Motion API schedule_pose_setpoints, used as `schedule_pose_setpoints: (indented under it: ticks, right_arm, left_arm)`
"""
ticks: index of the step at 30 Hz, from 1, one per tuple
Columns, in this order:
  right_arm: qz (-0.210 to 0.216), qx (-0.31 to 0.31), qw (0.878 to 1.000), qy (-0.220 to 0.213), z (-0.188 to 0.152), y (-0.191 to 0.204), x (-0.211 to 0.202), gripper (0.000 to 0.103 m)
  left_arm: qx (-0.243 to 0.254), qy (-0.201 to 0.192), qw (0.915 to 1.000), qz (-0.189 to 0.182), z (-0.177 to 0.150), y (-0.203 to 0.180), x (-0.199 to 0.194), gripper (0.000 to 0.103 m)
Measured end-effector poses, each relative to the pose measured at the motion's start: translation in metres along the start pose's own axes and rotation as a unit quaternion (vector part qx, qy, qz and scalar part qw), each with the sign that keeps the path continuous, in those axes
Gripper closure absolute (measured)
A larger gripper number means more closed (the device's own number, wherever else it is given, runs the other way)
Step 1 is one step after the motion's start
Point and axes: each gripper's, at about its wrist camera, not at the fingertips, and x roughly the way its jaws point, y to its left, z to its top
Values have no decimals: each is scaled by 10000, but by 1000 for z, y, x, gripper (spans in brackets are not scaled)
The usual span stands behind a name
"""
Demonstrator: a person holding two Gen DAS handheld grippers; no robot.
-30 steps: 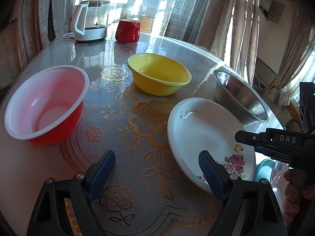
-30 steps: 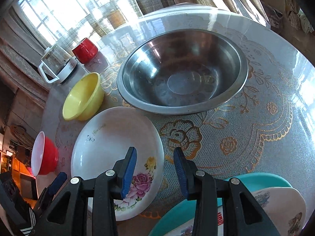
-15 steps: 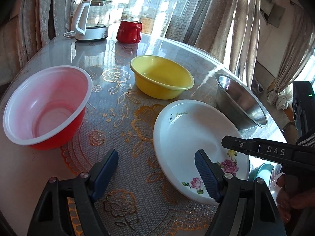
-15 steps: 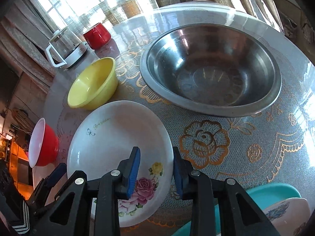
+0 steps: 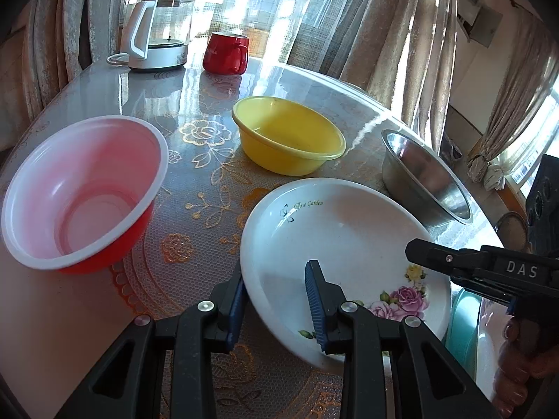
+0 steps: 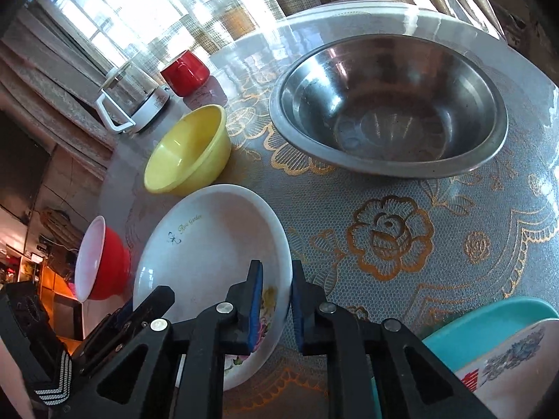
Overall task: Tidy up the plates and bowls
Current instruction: 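Move the right tool to the small white floral plate and grip its rim, then lift the floral plate with the right tool and carry it over the stacked plates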
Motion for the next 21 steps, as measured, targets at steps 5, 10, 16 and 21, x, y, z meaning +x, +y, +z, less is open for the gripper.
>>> schedule_pose_setpoints:
  ticks: [5,10,16,21]
  right_arm:
    - [-78,-386,9992,-74,-5,8,-8,85]
    - [-59,-202,9998,-35,-8,5,0,82]
    - [-438,-636,9962,-395,-14,20,-13,82]
    - [-548,-728,9938,-642,-18,22,-25,82]
  left_arm:
    - [16,20,10000,-62,-1,-2,0,71]
    - [32,34,9999,-95,-2,-2,-1,71]
    - [268,-215,9993,-155,-3,-11,-10,71]
    - [354,-322,9985,-280,-2,-15,-14,71]
